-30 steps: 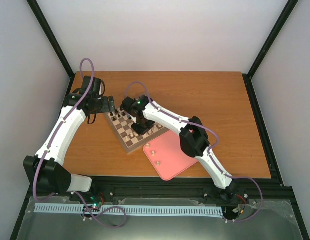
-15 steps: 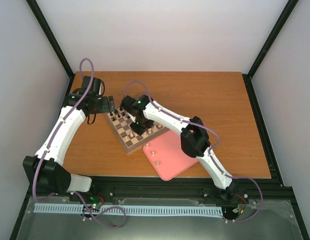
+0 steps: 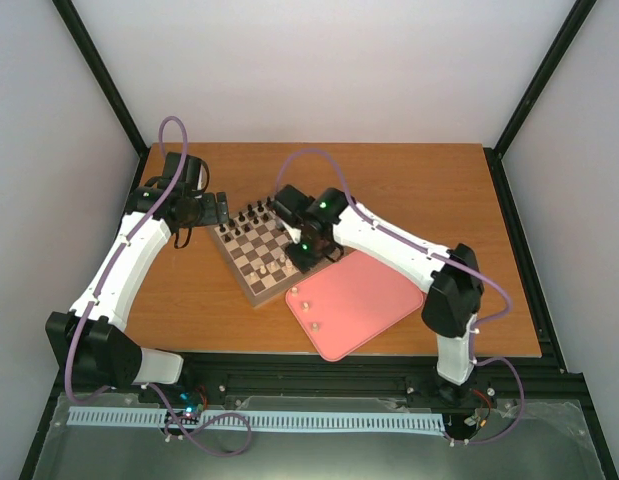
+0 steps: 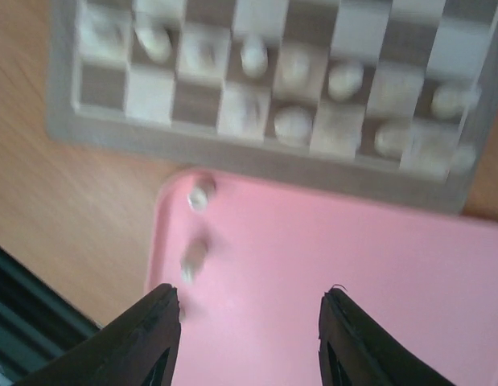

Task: Set up the chess pieces on the board
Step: Pick up the chess piece from the storage box.

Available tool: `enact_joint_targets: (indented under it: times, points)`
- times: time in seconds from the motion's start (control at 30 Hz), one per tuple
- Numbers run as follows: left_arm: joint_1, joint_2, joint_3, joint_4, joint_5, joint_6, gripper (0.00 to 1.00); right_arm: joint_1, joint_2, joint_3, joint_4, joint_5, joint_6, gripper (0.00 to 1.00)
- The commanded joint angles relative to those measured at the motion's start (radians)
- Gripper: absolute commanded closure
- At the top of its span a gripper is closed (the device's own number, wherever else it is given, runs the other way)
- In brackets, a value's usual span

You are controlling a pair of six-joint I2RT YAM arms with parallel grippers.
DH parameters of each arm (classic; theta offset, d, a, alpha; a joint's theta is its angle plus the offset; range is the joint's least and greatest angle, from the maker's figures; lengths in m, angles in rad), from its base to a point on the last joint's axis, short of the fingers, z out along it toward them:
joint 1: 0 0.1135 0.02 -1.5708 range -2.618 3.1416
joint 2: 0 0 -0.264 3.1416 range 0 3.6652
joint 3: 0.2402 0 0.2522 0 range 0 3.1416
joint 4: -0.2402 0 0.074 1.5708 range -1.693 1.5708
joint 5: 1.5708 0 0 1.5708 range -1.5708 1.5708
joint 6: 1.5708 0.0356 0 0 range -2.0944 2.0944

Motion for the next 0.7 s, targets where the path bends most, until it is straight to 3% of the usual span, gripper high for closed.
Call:
enact_joint_targets:
  times: [0.0, 0.37, 0.67]
  points:
    - [0.006, 0.010, 0.014, 0.012, 0.007, 0.004, 0.00, 0.021, -0.084, -0.243, 0.043, -0.008, 0.060, 0.52]
    - [0.006, 0.024, 0.022, 0.010, 0.030, 0.000, 0.00, 0.132, -0.101, -0.447, 0.145, -0.114, 0.093, 0.51]
    - [0.006, 0.021, 0.005, 0.018, 0.054, -0.007, 0.00, 0.138, -0.094, -0.553, 0.214, -0.160, 0.090, 0.53]
